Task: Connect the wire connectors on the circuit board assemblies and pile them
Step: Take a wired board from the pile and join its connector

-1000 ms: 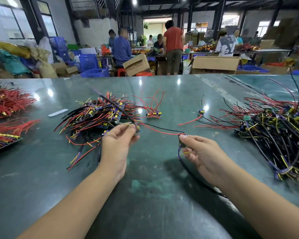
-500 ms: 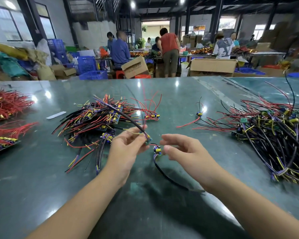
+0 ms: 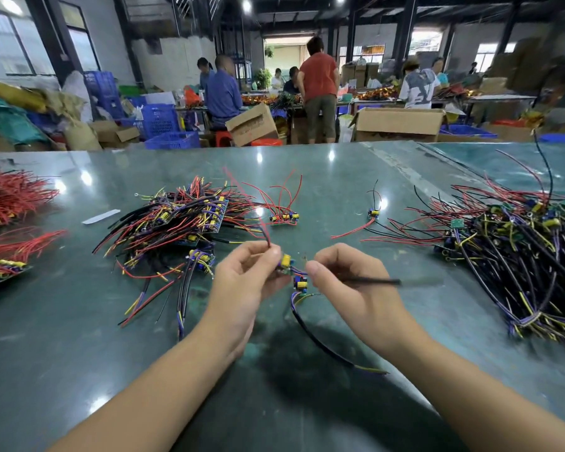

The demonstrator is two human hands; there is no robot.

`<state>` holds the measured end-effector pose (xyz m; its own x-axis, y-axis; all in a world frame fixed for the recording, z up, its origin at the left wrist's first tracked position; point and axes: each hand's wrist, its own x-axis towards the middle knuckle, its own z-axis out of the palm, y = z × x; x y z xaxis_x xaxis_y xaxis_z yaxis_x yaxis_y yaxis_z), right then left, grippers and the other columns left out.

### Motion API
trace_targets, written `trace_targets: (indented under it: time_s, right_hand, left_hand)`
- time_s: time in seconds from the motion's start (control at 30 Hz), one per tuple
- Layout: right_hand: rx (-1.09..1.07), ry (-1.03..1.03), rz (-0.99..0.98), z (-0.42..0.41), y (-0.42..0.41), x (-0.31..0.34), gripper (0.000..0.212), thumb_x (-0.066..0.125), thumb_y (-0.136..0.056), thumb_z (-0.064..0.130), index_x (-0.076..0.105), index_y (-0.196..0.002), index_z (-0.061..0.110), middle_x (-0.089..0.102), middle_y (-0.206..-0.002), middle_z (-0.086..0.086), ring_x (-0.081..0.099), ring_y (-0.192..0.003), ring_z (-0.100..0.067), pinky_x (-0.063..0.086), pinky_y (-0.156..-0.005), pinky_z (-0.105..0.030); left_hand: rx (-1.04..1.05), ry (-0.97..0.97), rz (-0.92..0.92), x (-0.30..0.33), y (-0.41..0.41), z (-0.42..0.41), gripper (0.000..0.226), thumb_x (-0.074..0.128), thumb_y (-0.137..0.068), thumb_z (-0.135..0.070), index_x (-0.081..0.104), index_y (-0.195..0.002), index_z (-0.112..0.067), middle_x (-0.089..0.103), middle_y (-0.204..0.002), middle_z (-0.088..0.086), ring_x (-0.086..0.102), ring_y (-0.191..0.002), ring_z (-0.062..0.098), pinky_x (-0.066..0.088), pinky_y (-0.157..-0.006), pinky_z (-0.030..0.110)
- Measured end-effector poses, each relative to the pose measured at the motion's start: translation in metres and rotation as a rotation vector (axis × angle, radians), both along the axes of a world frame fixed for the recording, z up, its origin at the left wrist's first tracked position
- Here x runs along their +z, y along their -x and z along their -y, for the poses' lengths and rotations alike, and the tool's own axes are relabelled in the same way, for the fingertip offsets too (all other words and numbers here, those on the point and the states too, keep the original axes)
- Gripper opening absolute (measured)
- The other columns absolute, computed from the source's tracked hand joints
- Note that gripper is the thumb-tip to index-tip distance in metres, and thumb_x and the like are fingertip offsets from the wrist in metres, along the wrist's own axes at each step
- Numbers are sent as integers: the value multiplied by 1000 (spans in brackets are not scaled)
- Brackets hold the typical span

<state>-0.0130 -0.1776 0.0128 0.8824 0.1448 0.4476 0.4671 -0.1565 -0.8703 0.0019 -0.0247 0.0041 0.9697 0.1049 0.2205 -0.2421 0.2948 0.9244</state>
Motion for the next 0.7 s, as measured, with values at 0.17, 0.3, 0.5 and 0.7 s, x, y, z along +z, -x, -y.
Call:
trace_targets:
  time_s: [0.17,0.3,0.5,0.7]
  right_hand:
    - [71,0,-100,-4,1,0,29,70,-82,36,64,-78,8,65,-77,-19,56,-68,-15,49,-67,-39]
    - [80,-32,-92,-2,1,-3,15,64,-86,28,65,-80,15,68,-79,-15,64,-76,-30,51,-79,-46]
    - [21,-142,-81,-4,0,-3,20,74,-80,13,59,-68,8,68,-68,-12,59,-63,-18,47,-64,-37]
    - [71,-215,-149,0,-2,-3,14,70,-82,4,60,-74,11,69,-71,-3,64,-67,-14,53,-70,-27]
  left_hand:
    - [-30,173,-67,3,-1,-1,18,49,-95,-6,59,-80,-8,65,-64,2,66,-61,13,56,-61,24]
    - [-26,228,-62,4,-2,-5,16,45,-98,-8,58,-88,-8,67,-64,2,69,-62,17,57,-60,23]
    - [186,-98,13,3,-4,-10,22,50,-97,-14,66,-81,-15,60,-60,1,63,-54,11,55,-51,24]
    - [128,-134,88,6,-1,-13,16,48,-97,-12,63,-93,-18,68,-65,-1,69,-61,15,54,-55,23]
